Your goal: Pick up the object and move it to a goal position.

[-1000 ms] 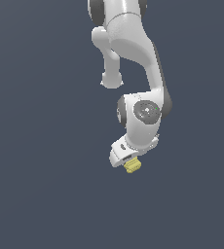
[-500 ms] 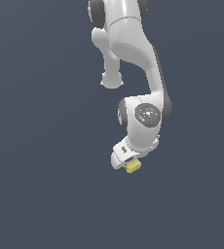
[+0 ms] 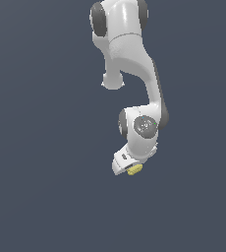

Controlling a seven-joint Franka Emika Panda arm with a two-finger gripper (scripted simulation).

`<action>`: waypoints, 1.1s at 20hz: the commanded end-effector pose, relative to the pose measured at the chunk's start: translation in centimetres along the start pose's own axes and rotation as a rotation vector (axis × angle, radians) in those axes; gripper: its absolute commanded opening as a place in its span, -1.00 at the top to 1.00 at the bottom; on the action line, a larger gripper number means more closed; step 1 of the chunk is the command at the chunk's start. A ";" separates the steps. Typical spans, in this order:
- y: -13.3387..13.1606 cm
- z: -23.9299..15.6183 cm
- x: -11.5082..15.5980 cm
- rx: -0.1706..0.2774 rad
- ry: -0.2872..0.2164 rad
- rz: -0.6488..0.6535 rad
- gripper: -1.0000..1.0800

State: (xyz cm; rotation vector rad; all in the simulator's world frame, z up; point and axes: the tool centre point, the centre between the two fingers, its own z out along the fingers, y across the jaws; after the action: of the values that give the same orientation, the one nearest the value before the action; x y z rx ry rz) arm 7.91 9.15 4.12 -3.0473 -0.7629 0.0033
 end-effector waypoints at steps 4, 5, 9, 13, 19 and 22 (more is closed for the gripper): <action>0.1 0.2 0.2 -0.001 0.002 0.000 1.00; 0.1 0.2 0.2 -0.001 0.002 0.000 1.00; 0.1 0.2 0.2 -0.001 0.002 0.000 1.00; 0.1 0.2 0.2 -0.001 0.002 0.000 1.00; -0.1 -0.8 0.4 -0.001 0.005 -0.015 1.00; -0.4 -2.3 0.7 -0.003 0.010 -0.038 1.00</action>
State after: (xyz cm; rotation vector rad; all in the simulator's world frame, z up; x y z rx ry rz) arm 8.20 9.60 5.56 -3.0369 -0.8033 -0.0057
